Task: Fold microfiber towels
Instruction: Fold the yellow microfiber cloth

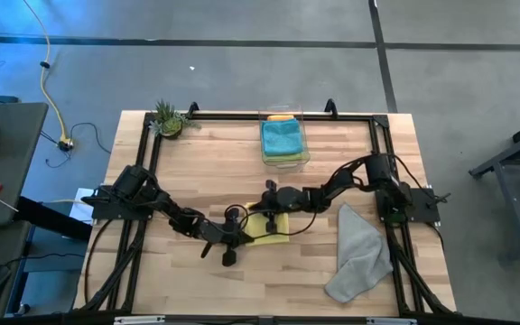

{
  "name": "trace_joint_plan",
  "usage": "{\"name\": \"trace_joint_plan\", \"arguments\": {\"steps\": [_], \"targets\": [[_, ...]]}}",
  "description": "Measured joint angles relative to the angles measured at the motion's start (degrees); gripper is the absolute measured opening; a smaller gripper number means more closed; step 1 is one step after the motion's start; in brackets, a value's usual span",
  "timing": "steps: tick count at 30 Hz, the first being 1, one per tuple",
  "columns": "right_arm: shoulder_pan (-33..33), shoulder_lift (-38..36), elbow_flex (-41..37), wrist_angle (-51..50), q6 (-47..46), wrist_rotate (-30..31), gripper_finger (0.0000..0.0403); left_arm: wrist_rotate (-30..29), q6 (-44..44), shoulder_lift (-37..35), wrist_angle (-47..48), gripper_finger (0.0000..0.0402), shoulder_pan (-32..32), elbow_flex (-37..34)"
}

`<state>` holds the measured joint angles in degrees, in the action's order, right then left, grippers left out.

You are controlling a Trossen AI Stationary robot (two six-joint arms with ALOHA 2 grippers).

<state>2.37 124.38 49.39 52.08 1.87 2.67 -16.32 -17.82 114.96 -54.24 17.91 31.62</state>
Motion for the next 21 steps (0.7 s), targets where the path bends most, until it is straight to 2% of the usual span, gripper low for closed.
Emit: {"name": "trace_joint_plan", "arguments": {"steps": [5, 9, 15, 21], "targets": [[-0.2, -2.1, -0.4, -1.3, 0.1, 1.4, 0.0, 0.0, 0.0, 0.0, 0.2, 0.0, 0.1, 0.0], [-0.2, -6.9, -3.1, -1.2, 0.1, 1.5, 0.0, 0.0, 0.0, 0.0, 0.3, 0.0, 0.1, 0.0], [1.1, -16.9, -12.8, -0.6, -3.3, 1.3, 0.0, 0.0, 0.0, 0.0, 0.3, 0.0, 0.1, 0.0], [3.4, -16.8, -19.8, 5.0, -9.3, 4.3, 0.0, -0.5, 0.0, 0.0, 0.2, 0.0, 0.2, 0.0]]}}
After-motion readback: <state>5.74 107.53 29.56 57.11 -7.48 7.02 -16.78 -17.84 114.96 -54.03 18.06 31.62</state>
